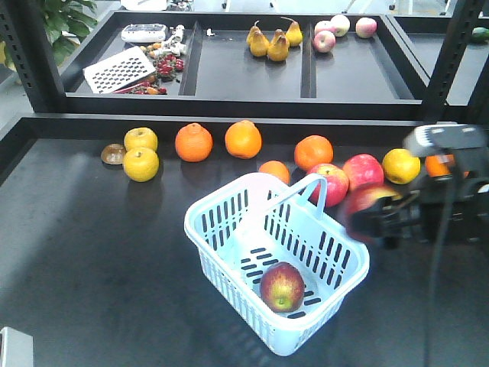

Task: Pick three apples into basket with both arms
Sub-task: 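Carry the second apple into the basket and open the right gripper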

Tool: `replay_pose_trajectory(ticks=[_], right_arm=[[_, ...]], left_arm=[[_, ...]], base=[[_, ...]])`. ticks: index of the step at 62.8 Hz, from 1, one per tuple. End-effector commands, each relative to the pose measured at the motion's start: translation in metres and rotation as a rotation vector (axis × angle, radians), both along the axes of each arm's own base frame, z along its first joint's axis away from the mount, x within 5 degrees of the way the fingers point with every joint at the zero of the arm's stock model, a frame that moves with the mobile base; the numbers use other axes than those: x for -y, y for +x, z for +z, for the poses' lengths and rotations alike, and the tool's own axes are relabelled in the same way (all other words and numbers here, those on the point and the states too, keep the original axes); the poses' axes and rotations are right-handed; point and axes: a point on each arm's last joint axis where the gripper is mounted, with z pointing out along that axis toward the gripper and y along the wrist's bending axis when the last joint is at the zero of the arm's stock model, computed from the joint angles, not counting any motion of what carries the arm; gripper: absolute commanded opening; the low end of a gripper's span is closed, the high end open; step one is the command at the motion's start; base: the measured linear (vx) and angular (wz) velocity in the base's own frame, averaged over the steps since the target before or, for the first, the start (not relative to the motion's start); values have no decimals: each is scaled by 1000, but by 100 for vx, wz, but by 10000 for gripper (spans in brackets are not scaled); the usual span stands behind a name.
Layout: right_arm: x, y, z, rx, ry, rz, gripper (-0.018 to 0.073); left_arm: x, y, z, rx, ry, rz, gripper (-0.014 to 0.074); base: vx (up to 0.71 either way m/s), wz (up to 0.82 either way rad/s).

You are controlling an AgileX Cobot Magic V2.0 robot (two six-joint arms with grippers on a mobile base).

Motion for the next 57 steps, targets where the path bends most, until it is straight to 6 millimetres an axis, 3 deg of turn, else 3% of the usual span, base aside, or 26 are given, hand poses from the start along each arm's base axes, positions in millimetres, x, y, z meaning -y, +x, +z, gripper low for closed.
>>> replay_pose_trajectory(ticks=[1,10,18,26,33,47,57], right_arm=[[-20,10,8,87,43,7,36],[-37,21,-16,40,4,62,167],[-39,31,-36,-13,-10,45,391],[-38,36,-40,-1,-22,23,630],[-37,38,-38,19,-19,6,730],[-37,37,-38,18,-17,5,679],[-23,27,-23,-21,18,-16,498]], left_arm=[[1,2,7,20,-21,-2,-6],[1,2,7,20,-21,-2,-6],[1,2,7,20,-21,-2,-6],[1,2,7,20,-21,-2,-6],[1,2,7,20,-21,-2,-6],[1,2,7,20,-21,-2,-6],[1,3,7,21,-20,1,-6]], base=[[0,0],[0,0],[0,0],[0,0],[0,0],[0,0],[0,0]])
